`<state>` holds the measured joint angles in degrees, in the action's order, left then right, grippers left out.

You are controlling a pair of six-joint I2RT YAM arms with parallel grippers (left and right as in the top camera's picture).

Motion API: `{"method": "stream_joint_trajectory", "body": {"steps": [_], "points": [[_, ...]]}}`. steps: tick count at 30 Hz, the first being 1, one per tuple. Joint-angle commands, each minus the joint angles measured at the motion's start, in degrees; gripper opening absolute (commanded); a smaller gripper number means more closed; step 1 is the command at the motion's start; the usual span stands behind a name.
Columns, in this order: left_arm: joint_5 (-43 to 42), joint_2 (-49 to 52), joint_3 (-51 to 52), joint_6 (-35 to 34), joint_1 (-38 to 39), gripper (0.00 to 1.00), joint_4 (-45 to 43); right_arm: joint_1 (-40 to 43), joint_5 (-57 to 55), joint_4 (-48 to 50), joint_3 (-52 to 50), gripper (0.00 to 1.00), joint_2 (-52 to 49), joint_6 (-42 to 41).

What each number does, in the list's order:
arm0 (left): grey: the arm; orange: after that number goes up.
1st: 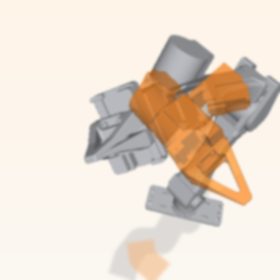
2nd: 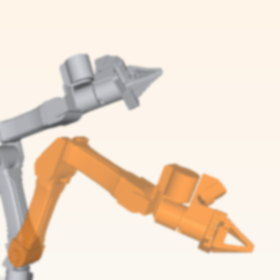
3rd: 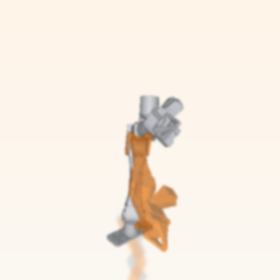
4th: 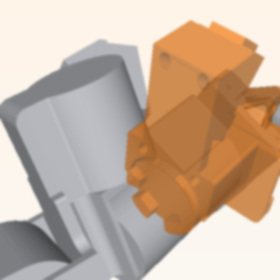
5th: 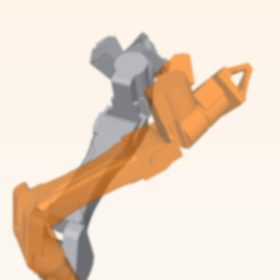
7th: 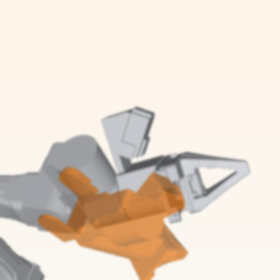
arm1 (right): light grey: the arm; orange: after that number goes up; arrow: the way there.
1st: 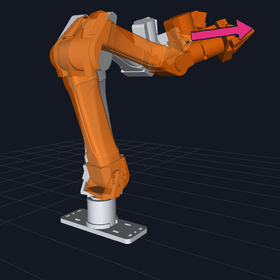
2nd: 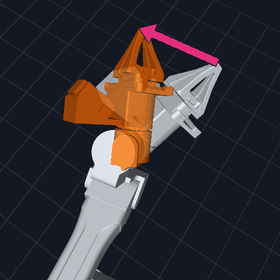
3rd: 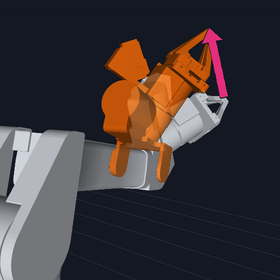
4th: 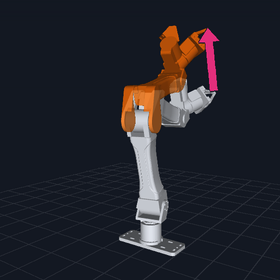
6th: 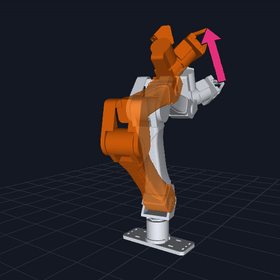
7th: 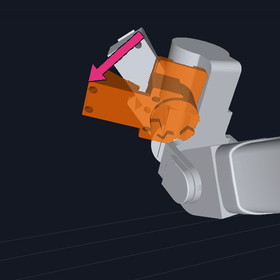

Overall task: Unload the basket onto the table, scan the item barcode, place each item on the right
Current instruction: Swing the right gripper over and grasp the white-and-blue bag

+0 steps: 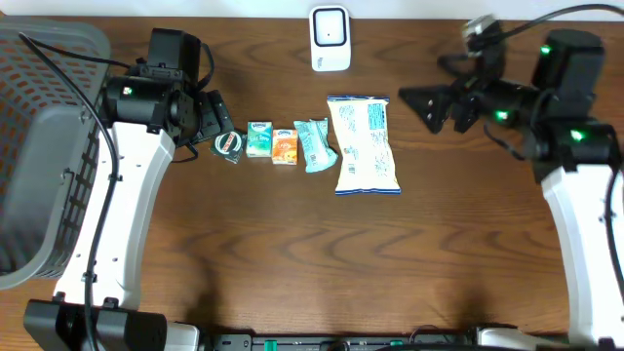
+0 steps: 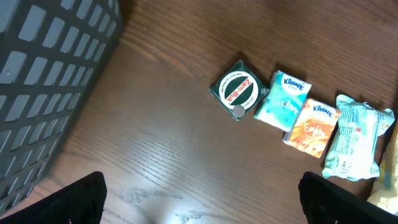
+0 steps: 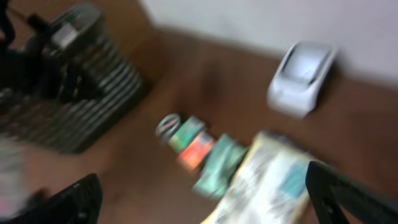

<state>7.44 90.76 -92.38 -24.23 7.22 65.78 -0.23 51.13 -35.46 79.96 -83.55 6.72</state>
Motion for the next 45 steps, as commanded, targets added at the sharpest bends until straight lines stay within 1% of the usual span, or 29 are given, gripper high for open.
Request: {"method": "stream_joint_trajectory", "body": {"steps": [1, 4, 7, 9, 14, 22, 28, 29, 30, 32, 33, 34, 36, 38, 42, 45], "points": [[0.55, 0.2, -0.5, -0.74, -0.09, 0.98, 0.17, -0.66, 5.73, -2.32, 0.81, 0.99, -3.98, 0.63], [0.55, 0.2, -0.5, -0.74, -0.09, 0.98, 0.17, -1.27, 0.55, -3.69, 0.81, 0.99, -7.96, -1.36], [0.55, 0.2, -0.5, -0.74, -0.09, 0.98, 0.17, -2.1, -8.37, -4.02, 0.81, 0.99, -12.63, -7.63], [0.55, 0.2, -0.5, -0.74, -0.09, 0.98, 0.17, -2.71, -12.0, -4.0, 0.81, 0.99, -15.91, -10.45], [0.55, 0.2, -0.5, -0.74, -0.09, 0.98, 0.17, -3.26, -12.02, -2.84, 0.81, 0.99, -23.67, -10.56], [0.55, 0.2, -0.5, -0.74, -0.09, 0.98, 0.17, -3.26, -12.2, 0.5, 0.81, 0.99, -33.35, -10.97], [0.55, 0.2, -0.5, -0.74, -0.09, 0.98, 0.17, -4.87, -10.25, 2.67, 0.81, 0.95, -40.39, -11.21], [0.55, 0.2, -0.5, -0.74, -0.09, 0.99, 0.17, -5.42, -10.05, 2.99, 0.81, 0.94, -41.22, -11.21], [0.55, 0.2, -0.5, -0.74, -0.09, 0.98, 0.17, -5.99, -10.05, 3.21, 0.81, 0.94, -42.03, -11.23], [0.55, 0.2, -0.5, -0.74, -0.09, 0.98, 0.17, -7.06, -10.08, 3.61, 0.81, 0.9, -43.3, -11.67], [0.55, 0.2, -0.5, -0.74, -0.09, 0.98, 0.17, -7.5, -10.05, 3.91, 0.81, 0.84, -43.78, -11.85], [0.55, 0.2, -0.5, -0.74, -0.09, 0.98, 0.17, -8.0, -10.05, 4.13, 0.81, 0.7, -44.11, -12.2], [0.55, 0.2, -0.5, -0.74, -0.09, 0.98, 0.17, -8.92, -10.1, 4.55, 0.81, 0.32, -44.44, -12.48], [0.55, 0.2, -0.5, -0.74, -0.09, 0.98, 0.17, -9.46, -10.12, 4.96, 0.83, 0.01, -44.41, -12.5], [0.55, 0.2, -0.5, -0.74, -0.09, 0.98, 0.17, -9.05, -10.08, 4.81, 1.51, 0.01, -44.06, -14.49], [0.55, 0.2, -0.5, -0.74, -0.09, 0.98, 0.17, -7.48, -10.16, 2.71, 3.21, 0.01, -42.25, -14.62]]}}
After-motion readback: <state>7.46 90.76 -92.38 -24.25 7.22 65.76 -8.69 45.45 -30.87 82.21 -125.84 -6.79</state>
